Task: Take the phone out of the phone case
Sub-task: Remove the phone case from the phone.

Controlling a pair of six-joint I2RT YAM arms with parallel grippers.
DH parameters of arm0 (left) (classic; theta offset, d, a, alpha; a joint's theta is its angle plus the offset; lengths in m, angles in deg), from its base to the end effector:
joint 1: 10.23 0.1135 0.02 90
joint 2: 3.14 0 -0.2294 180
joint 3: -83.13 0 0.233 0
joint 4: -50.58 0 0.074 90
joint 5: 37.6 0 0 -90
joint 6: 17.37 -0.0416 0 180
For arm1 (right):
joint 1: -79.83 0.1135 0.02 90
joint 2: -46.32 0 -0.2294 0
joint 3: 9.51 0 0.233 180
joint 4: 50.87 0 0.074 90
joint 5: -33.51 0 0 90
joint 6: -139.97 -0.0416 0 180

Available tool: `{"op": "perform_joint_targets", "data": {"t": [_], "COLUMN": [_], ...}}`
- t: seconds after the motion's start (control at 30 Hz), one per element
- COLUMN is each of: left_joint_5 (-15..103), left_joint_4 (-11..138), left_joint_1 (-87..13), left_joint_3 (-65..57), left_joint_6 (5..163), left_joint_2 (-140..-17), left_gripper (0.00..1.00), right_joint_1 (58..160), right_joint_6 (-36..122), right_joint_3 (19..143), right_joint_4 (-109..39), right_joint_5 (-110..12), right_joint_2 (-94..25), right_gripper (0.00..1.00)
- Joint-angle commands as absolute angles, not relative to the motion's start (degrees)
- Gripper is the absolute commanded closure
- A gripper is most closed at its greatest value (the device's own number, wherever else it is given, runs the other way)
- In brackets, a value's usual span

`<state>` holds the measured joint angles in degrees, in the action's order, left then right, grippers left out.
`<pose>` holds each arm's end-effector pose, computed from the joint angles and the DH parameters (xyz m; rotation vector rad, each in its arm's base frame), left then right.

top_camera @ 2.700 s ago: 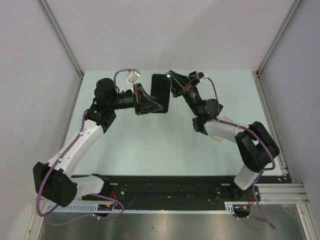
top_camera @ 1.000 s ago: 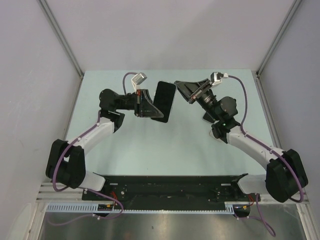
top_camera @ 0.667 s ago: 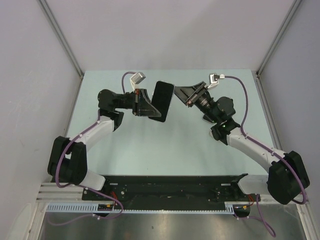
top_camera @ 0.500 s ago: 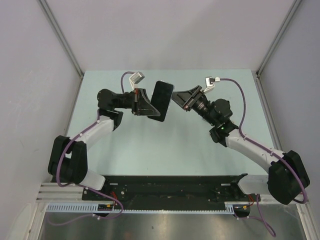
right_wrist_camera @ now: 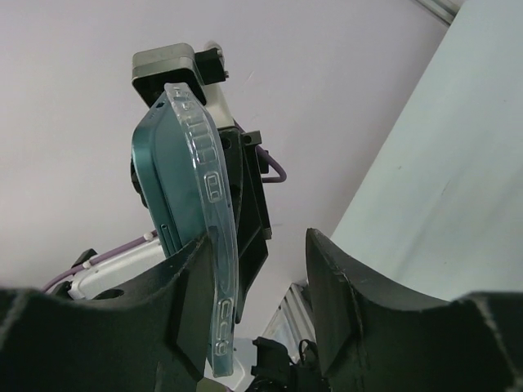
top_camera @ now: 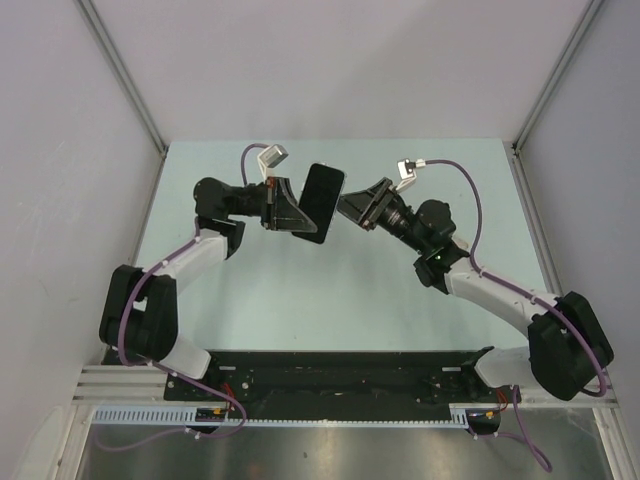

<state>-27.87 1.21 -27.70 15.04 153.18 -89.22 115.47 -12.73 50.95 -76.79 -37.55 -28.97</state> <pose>0.2692 -0.1277 0.3126 0.7922 1.7144 -1.9862 0.2345 0.1847 0.2975 0.0580 1.6028 1.6166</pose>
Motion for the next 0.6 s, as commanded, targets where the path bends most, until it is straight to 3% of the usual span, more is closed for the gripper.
{"op": "perform_joint_targets", "data": {"t": [0.0, 0.17, 0.4, 0.5, 0.53, 0.57], "left_joint_5": [-12.3, -12.1, -12.8, -13.2, -13.5, -13.5], "left_joint_4": [-11.1, -11.9, -11.7, -11.7, -11.7, -11.6], "left_joint_1": [-28.6, -28.7, -28.8, -28.7, -28.7, -28.7], "left_joint_3": [10.7, 11.5, 10.7, 10.7, 10.8, 10.8], "left_joint_6": [152.7, 153.9, 154.6, 154.8, 154.9, 154.9], "left_joint_2": [-88.3, -89.4, -90.4, -90.7, -90.7, -90.8], "left_gripper": [1.0, 1.0, 1.0, 1.0, 1.0, 1.0], "right_joint_1": [122.1, 124.7, 129.0, 128.9, 128.8, 128.6], "right_joint_6": [-10.7, -12.8, -8.7, -8.5, -7.8, -6.6], "right_joint_3": [47.6, 50.7, 58.2, 58.2, 58.2, 58.1], "right_joint_4": [-68.3, -73.0, -64.3, -62.9, -62.0, -61.2], "right_joint_5": [-24.8, -27.6, -32.5, -33.3, -34.2, -34.6], "right_joint_2": [-34.9, -39.6, -42.7, -42.2, -41.8, -41.1], "right_gripper": [0.5, 0.5, 0.53, 0.74, 0.93, 1.0]}}
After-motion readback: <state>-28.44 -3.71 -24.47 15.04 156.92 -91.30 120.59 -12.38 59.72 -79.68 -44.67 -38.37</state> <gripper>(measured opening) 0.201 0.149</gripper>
